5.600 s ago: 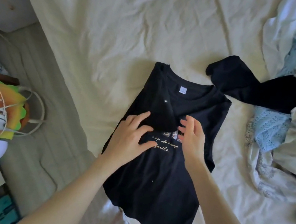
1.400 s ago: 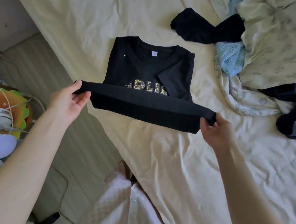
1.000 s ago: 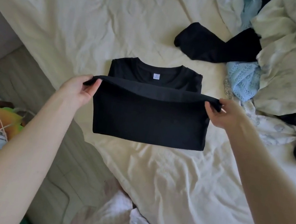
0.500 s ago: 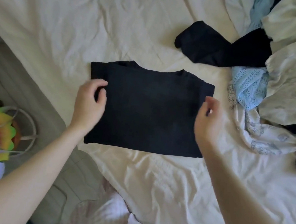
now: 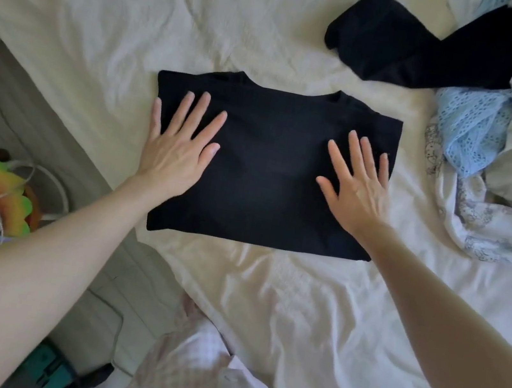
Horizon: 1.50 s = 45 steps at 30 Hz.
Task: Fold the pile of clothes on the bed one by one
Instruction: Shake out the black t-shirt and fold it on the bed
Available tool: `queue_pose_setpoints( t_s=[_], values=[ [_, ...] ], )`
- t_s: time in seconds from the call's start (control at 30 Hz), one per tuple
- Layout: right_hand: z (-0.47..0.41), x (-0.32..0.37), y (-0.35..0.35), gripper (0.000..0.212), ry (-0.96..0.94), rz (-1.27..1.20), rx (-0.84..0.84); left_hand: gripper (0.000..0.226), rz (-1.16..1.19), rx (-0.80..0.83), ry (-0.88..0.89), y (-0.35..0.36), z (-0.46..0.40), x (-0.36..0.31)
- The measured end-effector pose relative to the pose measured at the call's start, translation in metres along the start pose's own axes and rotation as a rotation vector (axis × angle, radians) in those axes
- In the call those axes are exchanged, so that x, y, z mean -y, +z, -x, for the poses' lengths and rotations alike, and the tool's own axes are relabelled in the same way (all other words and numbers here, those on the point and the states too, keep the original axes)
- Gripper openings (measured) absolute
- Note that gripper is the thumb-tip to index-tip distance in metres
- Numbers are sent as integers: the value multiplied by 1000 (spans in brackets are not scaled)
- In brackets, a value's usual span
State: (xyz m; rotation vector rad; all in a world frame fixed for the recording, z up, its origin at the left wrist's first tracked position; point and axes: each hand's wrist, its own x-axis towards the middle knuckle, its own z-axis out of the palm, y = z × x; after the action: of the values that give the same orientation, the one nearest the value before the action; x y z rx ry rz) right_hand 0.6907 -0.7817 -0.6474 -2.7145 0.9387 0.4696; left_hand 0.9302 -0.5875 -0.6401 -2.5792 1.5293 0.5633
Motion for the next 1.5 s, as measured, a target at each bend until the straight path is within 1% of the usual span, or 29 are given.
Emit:
queue_pose_setpoints(
  t_s=[0.1,0.17,0.23,0.3,0.33,0.37,0.43,0.5,0.57,0.6,0.67,0.77,0.9,0.93,1.0,1.1,1.17,1.23,1.27,1.33,1.37,1.43,1.5],
  values=[
    [27,2,0,58,189,-103,-23,52,209,-76,-184,-5,31,8],
    [52,12,-1,57,221,-153,-65,52,429,-120,-364,-7,61,12],
    [78,28,-1,55,197,-204,-109,49,757,-94,-643,-4,91,12],
    [102,45,3,54,177,-230,-106,42,1213,21,-934,-2,112,5],
    [111,52,6,54,170,-226,-83,44,1434,91,-1031,0,119,1],
    [119,58,10,54,162,-214,-56,47,1606,158,-1089,3,123,-2],
    [127,62,16,54,168,-189,1,46,1824,232,-1141,9,124,-6],
    [128,57,20,54,192,-184,30,36,1942,210,-1179,11,119,-11],
    [127,47,21,54,202,-177,33,35,1996,145,-1209,11,114,-14],
    [126,43,21,54,208,-172,41,34,2000,112,-1212,10,112,-15],
    [125,35,22,55,218,-172,80,25,1956,59,-1184,4,112,-18],
    [120,30,23,58,198,-187,190,10,1819,-55,-1127,-12,116,-27],
    [111,28,14,58,195,-315,270,17,1599,-290,-1048,-44,117,-52],
    [110,28,9,57,207,-393,282,15,1550,-338,-1015,-52,115,-61],
    [112,26,-2,53,268,-639,281,7,1414,-415,-912,-66,107,-84],
    [117,17,-19,46,423,-1061,257,13,1129,-507,-707,-82,86,-124],
    [121,7,-28,42,533,-1361,238,12,1013,-540,-532,-90,69,-156],
    [121,-7,-33,40,633,-1619,191,10,921,-532,-340,-88,55,-192],
    [120,-14,-34,39,667,-1709,161,8,855,-513,-249,-82,49,-209],
    [117,-28,-34,39,696,-1830,120,12,694,-433,-92,-61,47,-240],
    [116,-33,-33,39,697,-1854,115,16,626,-354,-38,-48,49,-252],
    [111,-38,-29,37,703,-1813,123,27,529,-175,5,-20,56,-263],
    [106,-40,-23,33,741,-1711,127,38,407,-95,17,2,66,-257]
  ],
)
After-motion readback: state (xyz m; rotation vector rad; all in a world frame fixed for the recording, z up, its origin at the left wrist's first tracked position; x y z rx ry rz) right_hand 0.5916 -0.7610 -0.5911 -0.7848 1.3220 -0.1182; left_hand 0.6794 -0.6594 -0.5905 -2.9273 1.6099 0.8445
